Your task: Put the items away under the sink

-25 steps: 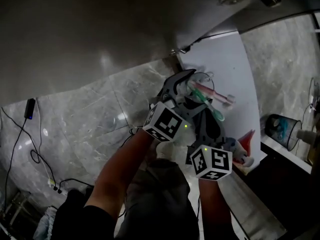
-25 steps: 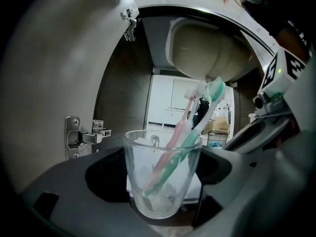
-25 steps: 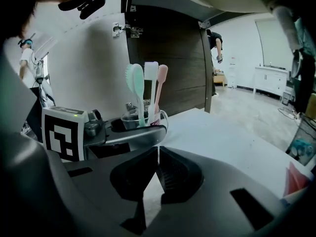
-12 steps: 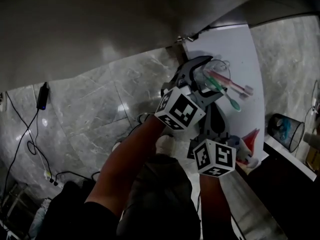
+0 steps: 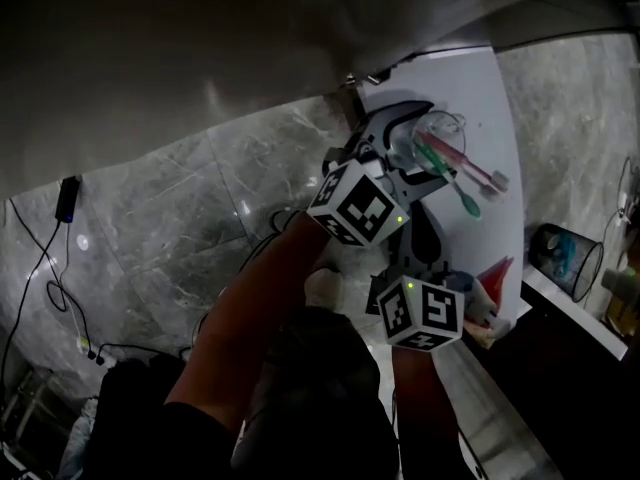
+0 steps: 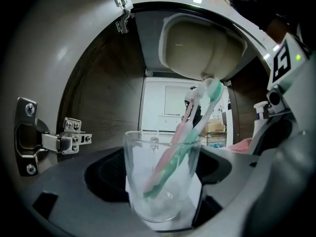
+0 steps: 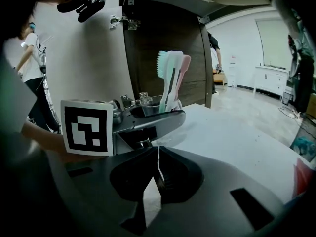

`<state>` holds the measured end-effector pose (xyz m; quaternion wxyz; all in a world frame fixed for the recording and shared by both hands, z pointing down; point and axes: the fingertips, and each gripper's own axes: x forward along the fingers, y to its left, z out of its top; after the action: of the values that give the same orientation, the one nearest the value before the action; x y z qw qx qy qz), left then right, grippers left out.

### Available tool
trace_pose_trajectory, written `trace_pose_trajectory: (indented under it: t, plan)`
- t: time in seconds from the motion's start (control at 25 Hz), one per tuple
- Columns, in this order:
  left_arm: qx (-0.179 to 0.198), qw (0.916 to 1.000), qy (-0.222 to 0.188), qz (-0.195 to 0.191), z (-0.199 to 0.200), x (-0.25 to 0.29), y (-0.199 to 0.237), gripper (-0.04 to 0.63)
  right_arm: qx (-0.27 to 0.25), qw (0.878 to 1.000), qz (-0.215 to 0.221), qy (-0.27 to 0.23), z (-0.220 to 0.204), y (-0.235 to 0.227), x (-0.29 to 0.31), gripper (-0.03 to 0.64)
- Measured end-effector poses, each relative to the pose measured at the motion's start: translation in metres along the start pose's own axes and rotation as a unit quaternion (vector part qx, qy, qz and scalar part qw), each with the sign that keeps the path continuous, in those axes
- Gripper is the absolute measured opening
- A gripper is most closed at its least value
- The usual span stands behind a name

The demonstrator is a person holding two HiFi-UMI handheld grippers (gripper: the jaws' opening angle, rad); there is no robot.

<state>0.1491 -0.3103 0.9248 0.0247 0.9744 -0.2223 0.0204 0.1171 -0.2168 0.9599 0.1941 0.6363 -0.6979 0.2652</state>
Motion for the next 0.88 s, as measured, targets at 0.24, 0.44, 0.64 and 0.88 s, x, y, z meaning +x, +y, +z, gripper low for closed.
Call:
trace_pose_trajectory:
  t: [0.24, 0.44, 0.64, 0.88]
  plan:
    - [0.008, 0.9996, 0.012, -0.022, -0.001, -0.003, -0.003, 0.383, 0.009, 1.0, 0.006, 0.0, 0.0, 0.007, 0.005, 0.038]
    - [0.008, 0.9999, 0.006, -0.013, 0.002, -0.012, -0.002, 0.383, 0.007, 1.0, 0.016, 0.011, -0.011, 0.008, 0.004, 0.038]
    - [0.005, 1.0, 0.003, 0.003, 0.008, -0.035, -0.003, 0.383, 0.017, 1.0, 0.009, 0.022, -0.013, 0.005, -0.006, 0.038]
    - [-0.015, 0.9984, 0.029, 0.046, 0.015, -0.092, -0.003, 0.36, 0.028, 0.999, 0.005, 0.041, -0.009, 0.022, -0.023, 0.038]
